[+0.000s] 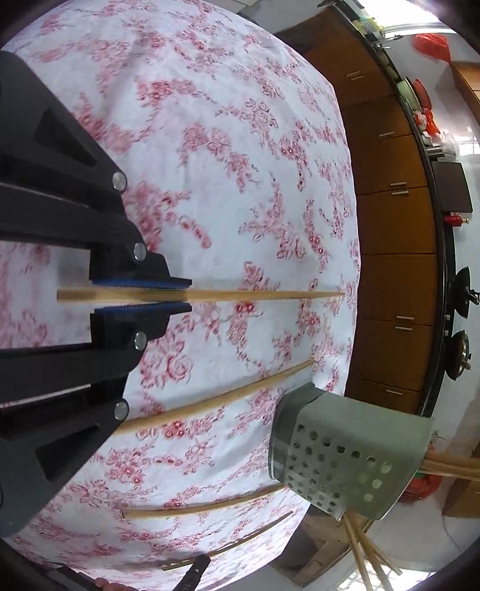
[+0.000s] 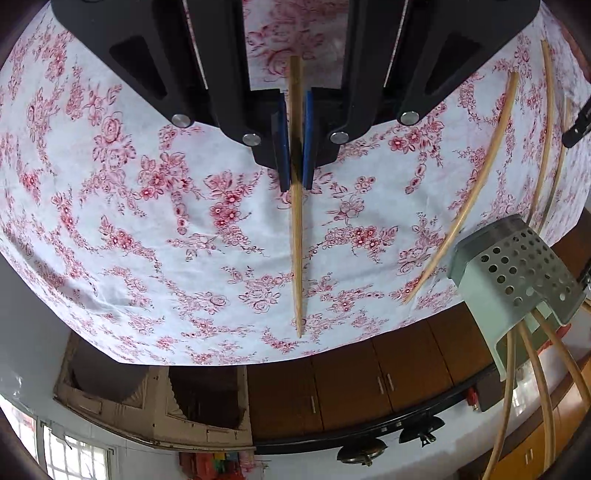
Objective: Organize utensils
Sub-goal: 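Close the right tool on a chopstick while the left tool grasps another, then raise the chopstick upright with the right tool while the left tool raises its own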
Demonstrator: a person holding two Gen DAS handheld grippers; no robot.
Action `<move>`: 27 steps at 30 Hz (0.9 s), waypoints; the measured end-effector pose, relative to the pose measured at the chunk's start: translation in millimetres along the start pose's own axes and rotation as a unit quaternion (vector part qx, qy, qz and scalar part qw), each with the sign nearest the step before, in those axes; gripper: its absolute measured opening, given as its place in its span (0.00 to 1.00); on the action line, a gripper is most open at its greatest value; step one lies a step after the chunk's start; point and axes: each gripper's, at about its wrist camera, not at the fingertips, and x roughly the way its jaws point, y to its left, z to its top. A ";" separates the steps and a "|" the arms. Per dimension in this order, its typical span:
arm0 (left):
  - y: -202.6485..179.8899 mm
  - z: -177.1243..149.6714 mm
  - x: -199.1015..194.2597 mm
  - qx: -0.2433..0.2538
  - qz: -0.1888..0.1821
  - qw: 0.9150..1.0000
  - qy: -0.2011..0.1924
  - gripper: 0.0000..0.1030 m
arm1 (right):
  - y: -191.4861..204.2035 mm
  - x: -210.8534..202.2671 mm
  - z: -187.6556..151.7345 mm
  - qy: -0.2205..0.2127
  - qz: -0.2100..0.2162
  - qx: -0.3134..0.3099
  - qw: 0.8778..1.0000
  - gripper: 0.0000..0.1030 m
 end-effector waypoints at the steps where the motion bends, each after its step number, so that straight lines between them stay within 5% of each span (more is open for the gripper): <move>1: -0.3 -0.9 -0.8 0.004 0.001 1.000 -0.003 0.16 | 2.0 -0.3 -1.4 -0.003 -0.005 -0.008 1.000 0.07; 3: -1.5 -2.5 -1.6 0.011 -0.001 1.000 -0.005 0.35 | 3.9 -0.8 -1.6 -0.003 -0.010 -0.012 1.000 0.07; 5: -3.1 -3.0 -1.1 0.013 0.013 1.000 -0.003 0.43 | 4.0 -1.0 -1.9 -0.003 -0.010 -0.011 1.000 0.07; 16: -6.2 -4.4 0.0 0.017 0.018 1.000 0.000 0.52 | 4.1 -1.3 -0.9 -0.003 -0.005 -0.008 1.000 0.07; 23: -0.6 -11.8 -6.1 0.008 0.017 1.000 -0.003 0.36 | 4.3 -3.7 -4.6 -0.002 -0.006 -0.013 1.000 0.08; 27: -1.1 -16.2 -10.6 0.010 0.011 1.000 -0.004 0.08 | 3.8 -5.7 -8.0 -0.002 -0.006 -0.016 1.000 0.07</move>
